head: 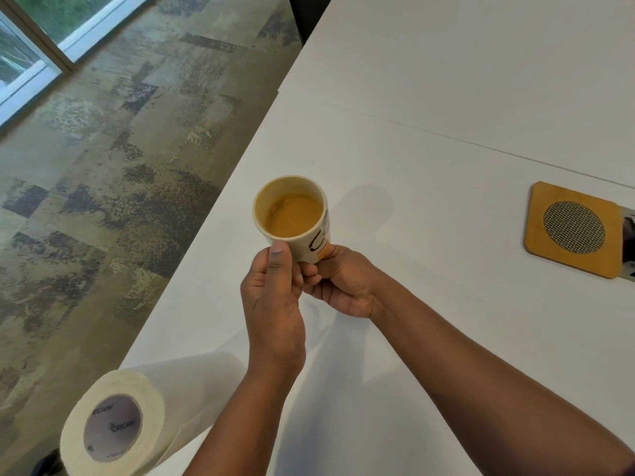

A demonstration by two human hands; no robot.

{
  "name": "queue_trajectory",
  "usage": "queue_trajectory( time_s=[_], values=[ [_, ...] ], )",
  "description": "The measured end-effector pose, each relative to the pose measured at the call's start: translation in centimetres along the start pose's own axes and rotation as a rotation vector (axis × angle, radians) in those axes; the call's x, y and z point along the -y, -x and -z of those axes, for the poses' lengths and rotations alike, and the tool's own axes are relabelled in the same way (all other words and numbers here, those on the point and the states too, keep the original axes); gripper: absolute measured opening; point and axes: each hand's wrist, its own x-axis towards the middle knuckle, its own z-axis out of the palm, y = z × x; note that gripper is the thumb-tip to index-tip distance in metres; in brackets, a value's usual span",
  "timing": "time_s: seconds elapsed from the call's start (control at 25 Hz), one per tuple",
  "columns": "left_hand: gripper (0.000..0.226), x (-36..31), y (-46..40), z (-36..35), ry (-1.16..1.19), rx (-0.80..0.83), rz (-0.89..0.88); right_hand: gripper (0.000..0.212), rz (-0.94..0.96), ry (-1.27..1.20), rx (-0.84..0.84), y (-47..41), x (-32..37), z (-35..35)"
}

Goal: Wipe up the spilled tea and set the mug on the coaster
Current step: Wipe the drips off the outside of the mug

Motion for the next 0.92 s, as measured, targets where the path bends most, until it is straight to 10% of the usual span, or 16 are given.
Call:
queue_trajectory(
  time_s=[0.92],
  values=[
    [0.034, 0.0, 0.4, -0.3, -0.071, -0.01, -0.028, 0.029, 0.162, -0.061, -0.128, -1.2, 3.7, 4.0]
  ],
)
